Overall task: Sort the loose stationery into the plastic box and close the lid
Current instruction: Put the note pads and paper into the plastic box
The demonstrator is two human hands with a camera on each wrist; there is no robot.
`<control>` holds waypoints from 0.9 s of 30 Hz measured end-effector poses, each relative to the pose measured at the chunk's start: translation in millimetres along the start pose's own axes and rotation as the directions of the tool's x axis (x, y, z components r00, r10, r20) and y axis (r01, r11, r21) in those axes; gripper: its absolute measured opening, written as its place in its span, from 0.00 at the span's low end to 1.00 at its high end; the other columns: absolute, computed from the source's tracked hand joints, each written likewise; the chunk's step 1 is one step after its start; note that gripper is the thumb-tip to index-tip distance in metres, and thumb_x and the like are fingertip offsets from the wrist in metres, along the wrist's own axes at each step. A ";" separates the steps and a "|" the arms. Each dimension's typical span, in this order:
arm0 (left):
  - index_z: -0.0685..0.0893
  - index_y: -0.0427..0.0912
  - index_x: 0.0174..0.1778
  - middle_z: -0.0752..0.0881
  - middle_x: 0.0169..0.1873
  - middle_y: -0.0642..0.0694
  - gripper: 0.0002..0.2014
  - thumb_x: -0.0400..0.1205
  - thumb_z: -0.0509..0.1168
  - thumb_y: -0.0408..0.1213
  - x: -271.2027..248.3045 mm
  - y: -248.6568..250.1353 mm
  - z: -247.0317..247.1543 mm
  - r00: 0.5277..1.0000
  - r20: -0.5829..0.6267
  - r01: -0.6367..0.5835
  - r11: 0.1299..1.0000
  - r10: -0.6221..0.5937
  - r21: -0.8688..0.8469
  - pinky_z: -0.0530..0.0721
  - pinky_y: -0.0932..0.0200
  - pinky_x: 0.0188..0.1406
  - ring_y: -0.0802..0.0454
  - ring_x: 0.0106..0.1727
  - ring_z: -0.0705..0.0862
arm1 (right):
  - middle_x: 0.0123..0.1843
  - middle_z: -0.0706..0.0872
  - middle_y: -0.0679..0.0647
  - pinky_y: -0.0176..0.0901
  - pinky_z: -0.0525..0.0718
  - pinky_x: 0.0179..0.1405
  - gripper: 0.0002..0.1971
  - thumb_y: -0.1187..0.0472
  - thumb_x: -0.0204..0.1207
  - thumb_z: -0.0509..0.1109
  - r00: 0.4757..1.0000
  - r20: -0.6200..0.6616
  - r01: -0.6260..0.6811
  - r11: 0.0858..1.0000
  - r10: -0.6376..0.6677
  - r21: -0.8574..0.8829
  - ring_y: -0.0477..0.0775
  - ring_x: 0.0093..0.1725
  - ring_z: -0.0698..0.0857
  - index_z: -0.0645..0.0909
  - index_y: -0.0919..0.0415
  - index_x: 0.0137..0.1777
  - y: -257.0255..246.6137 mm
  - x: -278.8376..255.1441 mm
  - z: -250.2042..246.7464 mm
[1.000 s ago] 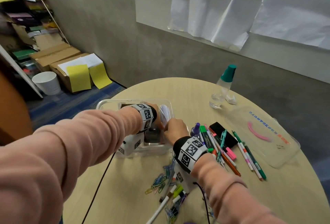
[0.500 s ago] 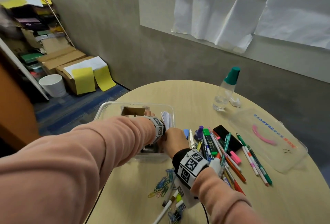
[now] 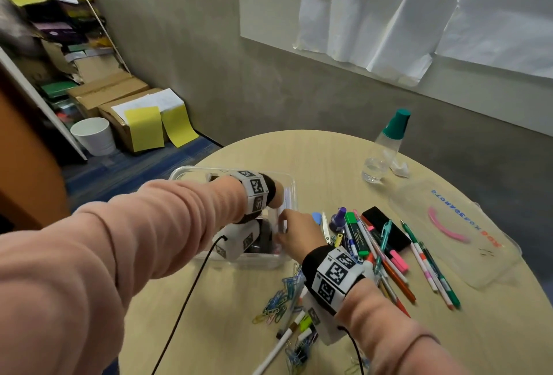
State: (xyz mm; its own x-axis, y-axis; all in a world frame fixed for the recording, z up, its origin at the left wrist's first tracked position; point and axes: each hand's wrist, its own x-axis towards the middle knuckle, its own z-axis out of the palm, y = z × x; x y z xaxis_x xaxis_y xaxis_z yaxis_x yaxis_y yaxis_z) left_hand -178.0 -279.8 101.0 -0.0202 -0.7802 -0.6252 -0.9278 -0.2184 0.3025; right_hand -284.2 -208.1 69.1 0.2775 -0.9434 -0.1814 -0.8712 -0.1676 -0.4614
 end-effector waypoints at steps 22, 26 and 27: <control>0.79 0.30 0.40 0.88 0.51 0.34 0.04 0.81 0.62 0.26 -33.7 -3.9 35.5 0.992 -0.017 0.111 0.932 -0.125 -0.345 0.88 0.50 0.51 0.42 0.46 0.89 | 0.73 0.63 0.60 0.58 0.63 0.68 0.15 0.56 0.81 0.59 0.982 -0.073 -0.189 0.890 0.175 -0.416 0.62 0.72 0.62 0.79 0.57 0.65 -22.6 -5.5 3.2; 0.76 0.32 0.37 0.87 0.48 0.31 0.08 0.83 0.58 0.27 -35.5 -13.1 41.0 0.985 -0.049 0.130 0.900 -0.165 -0.416 0.87 0.49 0.55 0.41 0.46 0.88 | 0.75 0.61 0.59 0.57 0.63 0.68 0.14 0.55 0.80 0.62 0.983 -0.050 -0.178 0.869 0.175 -0.461 0.62 0.72 0.61 0.80 0.56 0.62 -20.7 -1.6 5.8; 0.76 0.32 0.38 0.87 0.49 0.31 0.08 0.83 0.57 0.27 -36.1 -16.5 42.2 0.982 -0.072 0.128 0.897 -0.174 -0.423 0.87 0.49 0.54 0.41 0.46 0.87 | 0.75 0.60 0.59 0.57 0.63 0.67 0.13 0.54 0.78 0.64 0.984 -0.042 -0.173 0.869 0.174 -0.464 0.62 0.72 0.60 0.80 0.56 0.60 -21.2 -1.5 7.6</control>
State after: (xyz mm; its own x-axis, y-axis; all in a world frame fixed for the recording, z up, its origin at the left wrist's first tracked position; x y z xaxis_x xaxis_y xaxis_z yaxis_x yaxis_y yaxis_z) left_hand -177.7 -223.3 88.2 0.1688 -0.7705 -0.6147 -0.6773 -0.5438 0.4956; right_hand -263.1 -200.9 72.5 0.1048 -0.9693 -0.2226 -0.9928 -0.1151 0.0338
